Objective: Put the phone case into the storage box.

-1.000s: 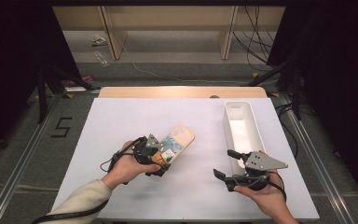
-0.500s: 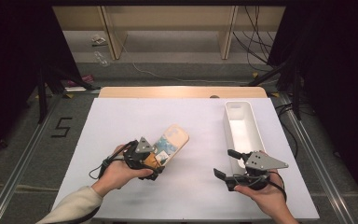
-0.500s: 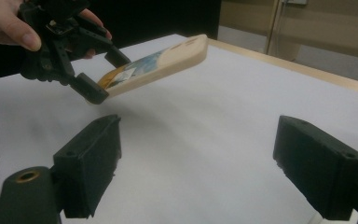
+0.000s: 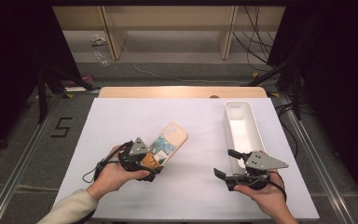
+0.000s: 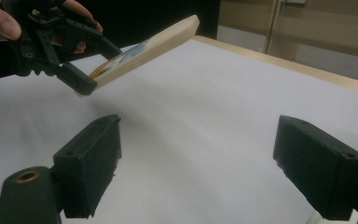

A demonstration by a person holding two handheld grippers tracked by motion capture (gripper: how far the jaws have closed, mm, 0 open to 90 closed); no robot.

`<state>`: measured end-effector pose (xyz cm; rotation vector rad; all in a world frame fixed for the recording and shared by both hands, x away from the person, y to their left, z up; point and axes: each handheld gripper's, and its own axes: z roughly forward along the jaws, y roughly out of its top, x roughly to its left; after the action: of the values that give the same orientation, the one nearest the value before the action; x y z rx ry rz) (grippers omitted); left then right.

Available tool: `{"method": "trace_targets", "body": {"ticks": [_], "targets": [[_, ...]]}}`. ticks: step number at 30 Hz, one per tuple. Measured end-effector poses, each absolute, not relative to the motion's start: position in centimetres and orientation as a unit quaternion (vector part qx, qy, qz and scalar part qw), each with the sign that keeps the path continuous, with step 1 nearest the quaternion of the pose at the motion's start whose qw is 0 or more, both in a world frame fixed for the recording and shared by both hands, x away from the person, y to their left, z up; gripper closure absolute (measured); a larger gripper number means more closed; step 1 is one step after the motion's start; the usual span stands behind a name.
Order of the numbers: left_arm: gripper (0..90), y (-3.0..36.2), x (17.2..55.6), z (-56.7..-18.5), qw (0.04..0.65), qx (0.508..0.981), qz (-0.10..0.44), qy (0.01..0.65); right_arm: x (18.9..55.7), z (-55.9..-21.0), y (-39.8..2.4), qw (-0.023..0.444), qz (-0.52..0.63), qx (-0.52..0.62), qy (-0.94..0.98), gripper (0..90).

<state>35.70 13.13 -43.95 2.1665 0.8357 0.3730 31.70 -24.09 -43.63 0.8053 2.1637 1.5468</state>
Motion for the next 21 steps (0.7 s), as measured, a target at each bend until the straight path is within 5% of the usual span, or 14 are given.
{"method": "trace_targets", "body": {"ticks": [21], "targets": [[11.5, 13.44, 35.22, -43.67, 0.413, 0.836, 0.164, 0.323, 31.89, -43.4, -23.47, 0.172, 0.557, 0.29, 0.759, 16.0]]}}
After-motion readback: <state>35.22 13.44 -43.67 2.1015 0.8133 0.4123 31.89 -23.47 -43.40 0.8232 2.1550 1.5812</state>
